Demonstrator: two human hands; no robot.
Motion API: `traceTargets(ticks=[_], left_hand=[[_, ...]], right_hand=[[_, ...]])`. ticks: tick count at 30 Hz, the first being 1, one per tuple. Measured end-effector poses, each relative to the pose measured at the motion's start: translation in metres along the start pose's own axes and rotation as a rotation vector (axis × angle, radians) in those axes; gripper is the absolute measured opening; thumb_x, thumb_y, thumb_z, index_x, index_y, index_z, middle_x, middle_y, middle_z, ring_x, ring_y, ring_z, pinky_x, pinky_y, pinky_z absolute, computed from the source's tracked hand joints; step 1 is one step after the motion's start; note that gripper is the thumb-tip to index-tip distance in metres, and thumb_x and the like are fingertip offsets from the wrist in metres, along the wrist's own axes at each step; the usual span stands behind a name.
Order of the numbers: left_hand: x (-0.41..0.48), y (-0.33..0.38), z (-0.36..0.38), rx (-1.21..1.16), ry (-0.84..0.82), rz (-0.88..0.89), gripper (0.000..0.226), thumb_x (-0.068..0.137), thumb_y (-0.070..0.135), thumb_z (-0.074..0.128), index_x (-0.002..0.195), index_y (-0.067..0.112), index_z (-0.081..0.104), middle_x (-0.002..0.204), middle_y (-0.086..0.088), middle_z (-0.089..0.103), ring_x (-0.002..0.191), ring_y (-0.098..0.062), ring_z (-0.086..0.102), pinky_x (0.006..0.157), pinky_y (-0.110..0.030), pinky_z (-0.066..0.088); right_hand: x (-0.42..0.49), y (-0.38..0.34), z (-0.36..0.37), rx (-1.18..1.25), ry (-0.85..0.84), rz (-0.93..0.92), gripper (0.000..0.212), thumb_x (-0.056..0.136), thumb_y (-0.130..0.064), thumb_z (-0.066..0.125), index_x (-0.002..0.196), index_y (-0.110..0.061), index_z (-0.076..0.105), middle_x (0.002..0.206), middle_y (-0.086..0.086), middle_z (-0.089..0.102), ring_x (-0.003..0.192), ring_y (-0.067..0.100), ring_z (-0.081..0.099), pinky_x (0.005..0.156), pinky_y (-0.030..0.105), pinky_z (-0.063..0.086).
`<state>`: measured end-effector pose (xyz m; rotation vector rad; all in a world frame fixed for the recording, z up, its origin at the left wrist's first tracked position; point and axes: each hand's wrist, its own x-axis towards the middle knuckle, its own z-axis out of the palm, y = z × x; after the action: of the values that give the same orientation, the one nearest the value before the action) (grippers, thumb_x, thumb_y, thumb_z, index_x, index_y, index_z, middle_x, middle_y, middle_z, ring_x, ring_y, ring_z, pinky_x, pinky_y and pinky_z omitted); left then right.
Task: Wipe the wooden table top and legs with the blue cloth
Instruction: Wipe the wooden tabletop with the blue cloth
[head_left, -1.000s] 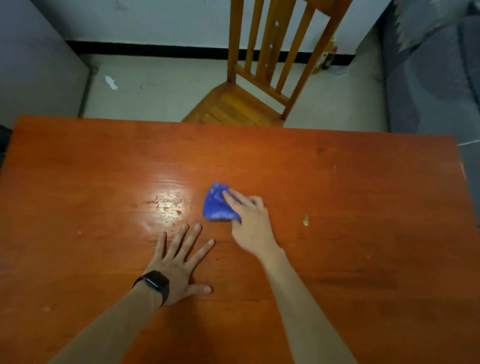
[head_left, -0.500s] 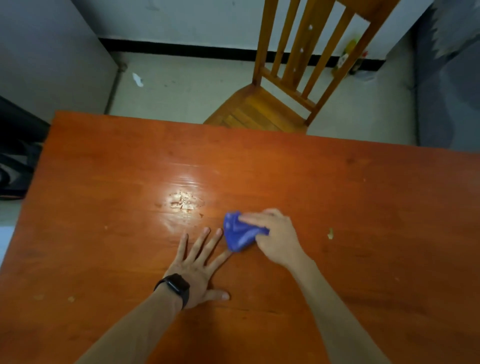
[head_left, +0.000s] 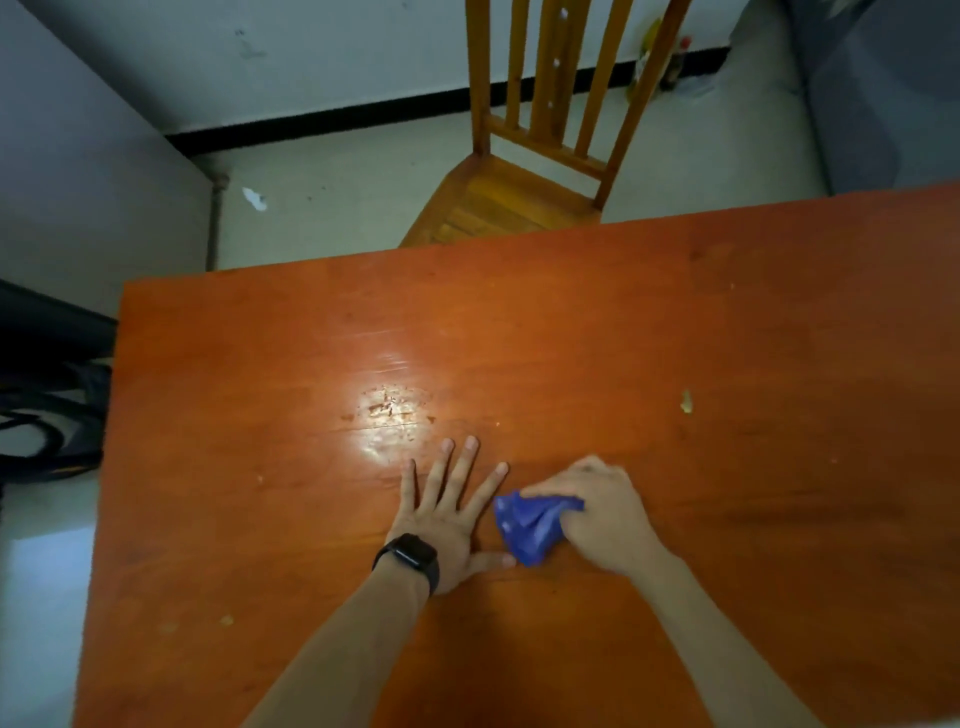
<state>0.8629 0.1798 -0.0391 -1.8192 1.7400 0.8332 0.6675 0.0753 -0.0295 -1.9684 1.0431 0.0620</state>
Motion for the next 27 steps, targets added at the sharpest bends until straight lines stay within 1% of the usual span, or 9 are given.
traceTargets(ticks=[3, 4, 6, 8, 13, 16, 18, 23, 27], left_hand=[[0.001, -0.001, 0.001, -0.009, 0.02, 0.012, 0.101, 0.075, 0.091, 0.019, 0.139, 0.039, -0.041, 0.139, -0.001, -0.058, 0.131, -0.029, -0.05, 0.11, -0.066, -0.018], [0.002, -0.001, 0.003, -0.013, 0.027, 0.01, 0.101, 0.075, 0.091, 0.019, 0.139, 0.04, -0.041, 0.139, 0.0, -0.058, 0.131, -0.028, -0.05, 0.11, -0.065, -0.019], [0.003, -0.003, 0.005, -0.025, 0.049, 0.0, 0.101, 0.074, 0.092, 0.019, 0.138, 0.042, -0.041, 0.14, 0.002, -0.057, 0.132, -0.028, -0.049, 0.11, -0.064, -0.021], [0.003, -0.002, 0.007, -0.033, 0.08, 0.006, 0.099, 0.074, 0.092, 0.017, 0.139, 0.043, -0.04, 0.142, 0.002, -0.055, 0.134, -0.027, -0.047, 0.109, -0.062, -0.021], [-0.039, -0.023, 0.046, -0.212, 0.323, -0.069, 0.07, 0.095, 0.07, 0.012, 0.148, 0.042, -0.025, 0.155, 0.009, -0.036, 0.145, -0.016, -0.03, 0.119, -0.052, -0.011], [-0.081, -0.062, 0.094, -0.291, 0.376, -0.277, 0.065, 0.097, 0.063, 0.01, 0.154, 0.039, -0.01, 0.162, 0.009, -0.02, 0.149, -0.013, -0.019, 0.12, -0.056, 0.003], [-0.089, -0.078, 0.11, -0.261, 0.387, -0.262, 0.065, 0.097, 0.062, 0.011, 0.156, 0.036, -0.001, 0.164, 0.007, -0.01, 0.151, -0.015, -0.01, 0.119, -0.056, 0.008], [-0.083, -0.077, 0.112, -0.242, 0.436, -0.218, 0.065, 0.098, 0.06, 0.019, 0.155, 0.038, -0.002, 0.164, 0.008, -0.01, 0.15, -0.015, -0.012, 0.121, -0.049, -0.004], [-0.087, -0.082, 0.116, -0.269, 0.42, -0.219, 0.064, 0.098, 0.059, 0.016, 0.155, 0.038, -0.002, 0.163, 0.009, -0.012, 0.15, -0.014, -0.012, 0.121, -0.051, -0.002]], right_hand=[[0.019, -0.004, -0.023, 0.093, 0.038, 0.035, 0.061, 0.063, -0.019, 0.042, 0.112, -0.036, 0.074, 0.095, -0.022, 0.064, 0.096, -0.001, 0.056, 0.09, 0.008, 0.042], [0.04, -0.005, -0.031, 0.082, 0.174, 0.047, 0.063, 0.065, -0.018, 0.042, 0.118, -0.033, 0.071, 0.104, -0.02, 0.066, 0.101, 0.001, 0.056, 0.094, 0.01, 0.041], [0.086, -0.008, -0.043, 0.015, 0.41, 0.071, 0.065, 0.07, -0.017, 0.043, 0.131, -0.033, 0.062, 0.125, -0.012, 0.065, 0.116, 0.017, 0.053, 0.102, 0.034, 0.042], [0.112, -0.015, -0.036, -0.053, 0.459, 0.12, 0.065, 0.075, -0.013, 0.047, 0.137, -0.032, 0.055, 0.135, -0.011, 0.059, 0.122, 0.022, 0.047, 0.1, 0.04, 0.037], [0.033, -0.031, 0.042, -0.078, 0.357, 0.016, 0.06, 0.069, -0.016, 0.049, 0.125, -0.029, 0.065, 0.124, -0.012, 0.066, 0.112, 0.022, 0.053, 0.089, 0.036, 0.034], [-0.034, -0.05, 0.086, -0.05, 0.021, -0.008, 0.056, 0.066, -0.02, 0.045, 0.114, -0.037, 0.071, 0.113, -0.016, 0.069, 0.107, 0.015, 0.054, 0.093, 0.038, 0.038], [-0.035, -0.053, 0.077, -0.033, -0.089, -0.045, 0.058, 0.066, -0.021, 0.042, 0.112, -0.038, 0.072, 0.112, -0.01, 0.07, 0.107, 0.015, 0.056, 0.099, 0.036, 0.04], [0.027, -0.028, 0.033, -0.113, 0.536, 0.243, 0.058, 0.075, -0.006, 0.052, 0.13, -0.023, 0.062, 0.127, -0.001, 0.065, 0.119, 0.029, 0.052, 0.097, 0.042, 0.039], [-0.034, -0.062, 0.12, -0.042, 0.512, 0.208, 0.058, 0.067, -0.01, 0.049, 0.12, -0.023, 0.068, 0.117, -0.005, 0.068, 0.112, 0.028, 0.056, 0.088, 0.042, 0.04]])
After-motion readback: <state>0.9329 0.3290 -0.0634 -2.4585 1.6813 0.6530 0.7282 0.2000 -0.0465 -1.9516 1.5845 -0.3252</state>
